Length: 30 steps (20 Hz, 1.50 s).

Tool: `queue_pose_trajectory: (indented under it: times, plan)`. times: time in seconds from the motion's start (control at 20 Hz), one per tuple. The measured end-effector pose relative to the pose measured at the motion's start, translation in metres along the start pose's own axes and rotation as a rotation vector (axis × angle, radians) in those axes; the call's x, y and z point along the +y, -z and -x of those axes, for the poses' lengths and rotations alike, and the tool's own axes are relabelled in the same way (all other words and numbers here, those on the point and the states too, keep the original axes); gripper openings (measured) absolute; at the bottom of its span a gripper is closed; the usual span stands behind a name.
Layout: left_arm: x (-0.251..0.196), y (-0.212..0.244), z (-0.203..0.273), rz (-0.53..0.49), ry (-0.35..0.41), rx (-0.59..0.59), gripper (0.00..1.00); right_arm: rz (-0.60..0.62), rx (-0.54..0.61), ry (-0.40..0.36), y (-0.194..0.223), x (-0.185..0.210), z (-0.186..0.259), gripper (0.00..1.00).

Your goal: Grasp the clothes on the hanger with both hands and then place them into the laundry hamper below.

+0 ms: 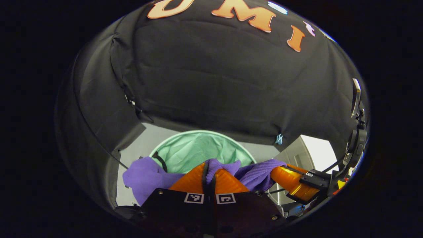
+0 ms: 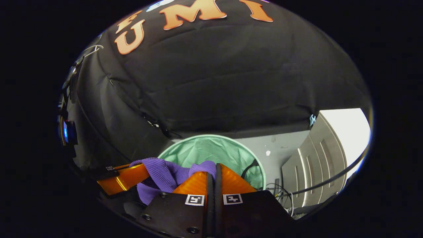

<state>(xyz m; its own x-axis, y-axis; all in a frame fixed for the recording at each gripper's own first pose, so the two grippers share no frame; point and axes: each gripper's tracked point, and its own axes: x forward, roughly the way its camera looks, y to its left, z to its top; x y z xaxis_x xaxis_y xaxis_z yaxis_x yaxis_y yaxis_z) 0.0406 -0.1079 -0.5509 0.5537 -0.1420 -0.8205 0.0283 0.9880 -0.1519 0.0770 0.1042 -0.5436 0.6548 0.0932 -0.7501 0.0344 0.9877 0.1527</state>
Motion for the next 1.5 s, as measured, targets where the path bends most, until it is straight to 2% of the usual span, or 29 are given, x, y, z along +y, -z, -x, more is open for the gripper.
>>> queue_pose_trajectory:
  times: [0.15, 0.35, 0.55, 0.75, 0.8, 0.85, 0.9, 0.95, 1.0, 1.05, 1.1, 1.15, 1.25, 1.3, 1.5]
  plan:
    - [0.018, 0.030, -0.019, 0.015, -0.034, 0.091, 0.01, -0.003, 0.060, 0.011, 0.025, -0.011, -0.022, 0.08]
    - [0.048, 0.075, -0.038, 0.052, -0.119, 0.226, 0.00, -0.009, 0.114, 0.045, 0.050, -0.029, -0.036, 0.08]
    - [0.063, 0.106, -0.048, 0.098, -0.159, 0.322, 0.01, -0.016, 0.148, 0.076, 0.058, -0.046, -0.049, 0.08]
    - [0.064, 0.106, -0.053, 0.096, -0.159, 0.322, 0.08, -0.031, 0.171, 0.097, 0.064, -0.056, -0.055, 0.08]
    - [0.059, 0.101, -0.053, 0.099, -0.154, 0.312, 0.12, -0.032, 0.173, 0.103, 0.066, -0.057, -0.054, 0.13]
    - [0.055, 0.096, -0.051, 0.103, -0.146, 0.304, 0.07, -0.029, 0.176, 0.115, 0.067, -0.062, -0.053, 0.14]
    - [0.055, 0.093, -0.048, 0.105, -0.147, 0.286, 0.16, -0.034, 0.175, 0.121, 0.066, -0.061, -0.051, 0.30]
    - [0.054, 0.085, -0.042, 0.114, -0.154, 0.267, 0.16, -0.045, 0.165, 0.121, 0.064, -0.061, -0.048, 0.45]
    - [0.049, 0.077, -0.037, 0.123, -0.144, 0.246, 0.21, -0.064, 0.151, 0.104, 0.058, -0.055, -0.046, 0.61]
    - [0.047, 0.070, -0.034, 0.123, -0.139, 0.224, 0.21, -0.075, 0.137, 0.093, 0.052, -0.052, -0.040, 0.76]
    - [0.047, 0.063, -0.024, 0.111, -0.141, 0.202, 0.40, -0.079, 0.122, 0.073, 0.045, -0.046, -0.035, 0.65]
    - [0.046, 0.055, -0.018, 0.099, -0.140, 0.177, 0.55, -0.071, 0.108, 0.073, 0.038, -0.047, -0.029, 0.74]
    - [0.045, 0.043, 0.001, 0.081, -0.163, 0.145, 0.85, -0.045, 0.076, 0.082, 0.025, -0.045, -0.013, 1.00]
    - [0.040, 0.036, 0.008, 0.083, -0.152, 0.130, 1.00, -0.040, 0.054, 0.084, 0.017, -0.043, -0.005, 0.99]
    - [0.033, -0.006, 0.044, 0.055, -0.135, -0.001, 0.97, -0.014, -0.062, 0.067, -0.026, -0.031, 0.035, 0.98]
